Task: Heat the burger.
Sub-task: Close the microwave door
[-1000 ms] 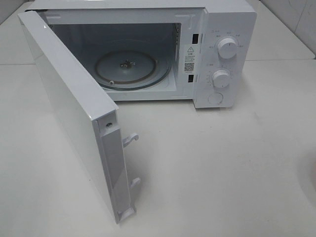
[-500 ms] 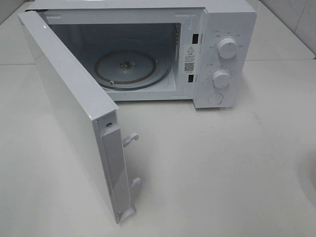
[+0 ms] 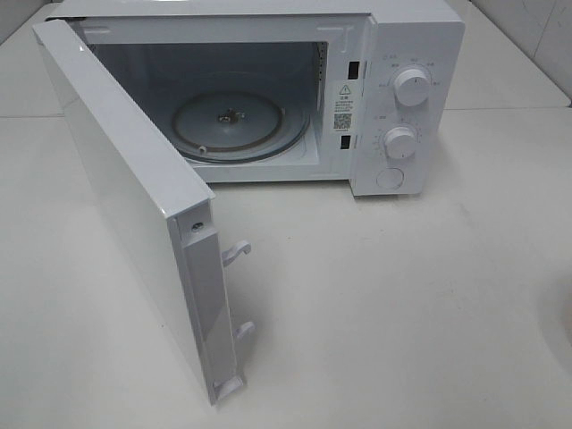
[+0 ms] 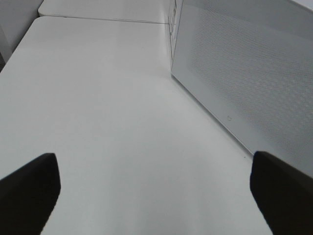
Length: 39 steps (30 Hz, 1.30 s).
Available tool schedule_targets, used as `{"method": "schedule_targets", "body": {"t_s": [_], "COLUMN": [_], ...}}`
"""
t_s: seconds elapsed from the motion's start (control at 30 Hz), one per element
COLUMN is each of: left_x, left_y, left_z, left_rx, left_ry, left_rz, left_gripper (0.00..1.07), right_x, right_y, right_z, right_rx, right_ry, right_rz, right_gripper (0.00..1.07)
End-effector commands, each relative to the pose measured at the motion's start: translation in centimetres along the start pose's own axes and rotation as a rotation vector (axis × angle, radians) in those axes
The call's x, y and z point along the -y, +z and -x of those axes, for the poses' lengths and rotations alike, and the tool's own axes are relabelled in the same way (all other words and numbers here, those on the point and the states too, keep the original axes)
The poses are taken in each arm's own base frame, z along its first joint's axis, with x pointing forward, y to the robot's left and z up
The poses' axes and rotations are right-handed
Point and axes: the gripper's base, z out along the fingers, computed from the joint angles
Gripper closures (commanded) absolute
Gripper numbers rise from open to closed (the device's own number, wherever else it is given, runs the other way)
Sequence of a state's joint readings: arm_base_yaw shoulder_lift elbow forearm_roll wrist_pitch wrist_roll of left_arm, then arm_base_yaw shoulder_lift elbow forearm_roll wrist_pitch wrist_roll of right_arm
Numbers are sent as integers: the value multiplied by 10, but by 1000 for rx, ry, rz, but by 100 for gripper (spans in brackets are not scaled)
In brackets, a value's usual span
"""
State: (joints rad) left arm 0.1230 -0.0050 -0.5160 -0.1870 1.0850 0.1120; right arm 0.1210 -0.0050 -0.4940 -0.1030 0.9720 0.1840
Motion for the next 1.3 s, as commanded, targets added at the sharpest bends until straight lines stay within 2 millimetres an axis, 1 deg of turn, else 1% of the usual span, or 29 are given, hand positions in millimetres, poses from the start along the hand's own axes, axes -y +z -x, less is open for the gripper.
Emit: {"method": "schedule_targets", "body": {"t_s": [0.03, 0.17, 0.23, 0.3, 0.33, 0.37, 0.4, 0.43, 0.47, 0.5, 0.53, 0.6, 0.63, 0.67, 0.7, 0.73, 0.77, 0.8, 0.87, 0.9, 0.93, 0.97, 1.0, 1.03, 1.07, 1.1, 1.17, 1.27, 1.3], "left_x": [2, 2, 1, -1, -1, -2, -3, -3, -4, -5, -5, -8, -8, -9, -9, -11, -12, -12, -14, -14, -15, -17, -17, -19, -22, -22, -26, -27, -30], "left_y": [-6, -10, -9, -2, -2, 1, 3, 3, 8, 11, 11, 22, 22, 26, 26, 36, 41, 41, 57, 57, 62, 71, 71, 75, 83, 83, 94, 98, 104], "left_z": [5, 16, 18, 25, 25, 32, 35, 35, 42, 45, 45, 54, 54, 56, 56, 59, 60, 60, 64, 64, 64, 64, 64, 64, 62, 62, 57, 55, 51], "left_rx": [71, 162, 166, 165, 165, 189, 198, 198, 212, 219, 219, 207, 207, 198, 198, 174, 162, 162, 133, 133, 135, 144, 144, 155, 175, 175, 206, 214, 238], "left_ry": [-10, -10, -12, -18, -18, -22, -25, -25, -30, -35, -35, -46, -46, -49, -49, -57, -61, -61, -96, -96, -104, -108, -108, -105, -91, -91, -80, -83, -86], "left_rz": [-10, -3, -1, 7, 7, 12, 15, 15, 21, 21, 21, 29, 29, 31, 31, 34, 37, 37, 28, 28, 29, 40, 40, 48, 64, 64, 88, 96, 114], "left_gripper": [9, 10, 11, 17, 17, 24, 29, 29, 37, 41, 41, 55, 55, 59, 59, 68, 73, 73, 92, 92, 96, 103, 103, 105, 107, 107, 107, 107, 107], "right_x": [0, 0, 0, 0, 0, 0, 0, 0, 0, 0, 0, 0, 0, 0, 0, 0, 0, 0, 0, 0, 0, 0, 0, 0, 0, 0, 0, 0, 0], "right_y": [-3, -3, -3, -3, -3, -3, -3, -3, -3, -3, -3, -3, -3, -3, -3, -3, -3, -3, -3, -3, -3, -3, -3, -3, -3, -3, -3, -3, -3], "right_z": [-1, -1, -1, -1, -1, -1, -1, -1, -1, -1, -1, -1, -1, -1, -1, -1, -1, -1, -1, -1, -1, -1, -1, -1, -1, -1, -1, -1, -1], "right_rx": [32, 32, 32, 32, 32, 32, 32, 32, 32, 32, 32, 32, 32, 32, 32, 32, 32, 32, 32, 32, 32, 32, 32, 32, 32, 32, 32, 32, 32], "right_ry": [-2, -2, -2, -2, -2, -2, -2, -2, -2, -2, -2, -2, -2, -2, -2, -2, -2, -2, -2, -2, -2, -2, -2, -2, -2, -2, -2, -2, -2], "right_rz": [1, 1, 1, 1, 1, 1, 1, 1, 1, 1, 1, 1, 1, 1, 1, 1, 1, 1, 1, 1, 1, 1, 1, 1, 1, 1, 1, 1, 1], "right_gripper": [31, 31, 31, 31, 31, 31, 31, 31, 31, 31, 31, 31, 31, 31, 31, 31, 31, 31, 31, 31, 31, 31, 31, 31, 31, 31, 31, 31, 31]}}
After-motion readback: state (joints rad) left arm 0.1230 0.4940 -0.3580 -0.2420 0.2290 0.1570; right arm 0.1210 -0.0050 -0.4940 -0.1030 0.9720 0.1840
